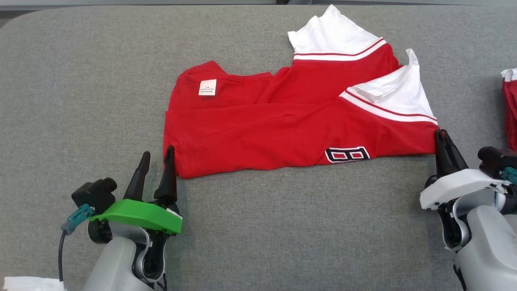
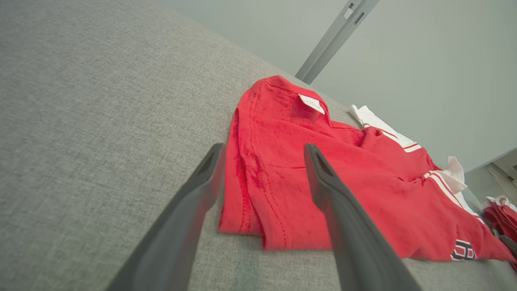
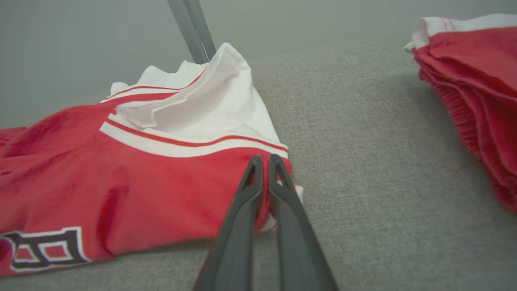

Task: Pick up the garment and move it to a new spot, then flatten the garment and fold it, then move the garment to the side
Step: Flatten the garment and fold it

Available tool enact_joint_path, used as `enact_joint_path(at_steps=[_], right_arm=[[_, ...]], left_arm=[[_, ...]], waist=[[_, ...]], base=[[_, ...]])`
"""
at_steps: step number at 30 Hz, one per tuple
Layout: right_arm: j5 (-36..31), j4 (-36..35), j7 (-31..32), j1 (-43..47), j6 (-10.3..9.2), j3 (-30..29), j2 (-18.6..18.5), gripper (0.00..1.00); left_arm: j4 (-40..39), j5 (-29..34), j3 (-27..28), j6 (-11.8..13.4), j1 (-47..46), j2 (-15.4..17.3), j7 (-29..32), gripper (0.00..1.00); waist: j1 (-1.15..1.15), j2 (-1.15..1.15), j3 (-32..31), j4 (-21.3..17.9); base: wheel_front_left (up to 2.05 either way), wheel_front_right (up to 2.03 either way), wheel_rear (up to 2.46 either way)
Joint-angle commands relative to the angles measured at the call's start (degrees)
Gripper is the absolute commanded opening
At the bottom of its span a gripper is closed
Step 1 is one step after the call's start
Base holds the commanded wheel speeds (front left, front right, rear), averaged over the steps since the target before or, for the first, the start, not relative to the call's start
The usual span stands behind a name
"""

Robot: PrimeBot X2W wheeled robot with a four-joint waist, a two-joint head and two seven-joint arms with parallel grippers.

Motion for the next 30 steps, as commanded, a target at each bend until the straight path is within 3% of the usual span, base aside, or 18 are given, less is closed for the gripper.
enact_joint_path(at_steps=[1, 9, 20, 30], right_arm=[[0.15, -0.88, -0.15, 1.28, -0.07, -0.30, -0.06, 0.00], [-0.62, -3.88, -0.15, 4.98, -0.07, -0.86, 0.68, 0.00], [-1.74, -4.93, -0.15, 3.05, -0.07, 0.04, 1.11, 0.00], [-1.79, -4.89, -0.15, 3.02, -0.07, 0.22, 1.18, 0.00]], left_arm=[[0.09, -0.13, -0.06, 0.11, 1.07, 0.31, -0.01, 1.00], [2.03, -0.89, -0.63, 0.11, 1.64, 0.37, -0.01, 1.00], [6.92, -5.36, -3.07, 0.11, -1.40, 1.07, 0.00, 1.00], [6.74, -8.21, -5.94, 0.07, -1.50, 1.06, 0.05, 1.00]], waist=[[0.00, 0.52, -0.56, -0.27], [0.00, 0.52, -1.46, -1.02], [0.00, 0.52, 0.71, -2.22], [0.00, 0.52, 0.99, -2.41]], base=[[0.00, 0.00, 0.00], [0.00, 0.00, 0.00], [0.00, 0.00, 0.00], [0.00, 0.00, 0.00]])
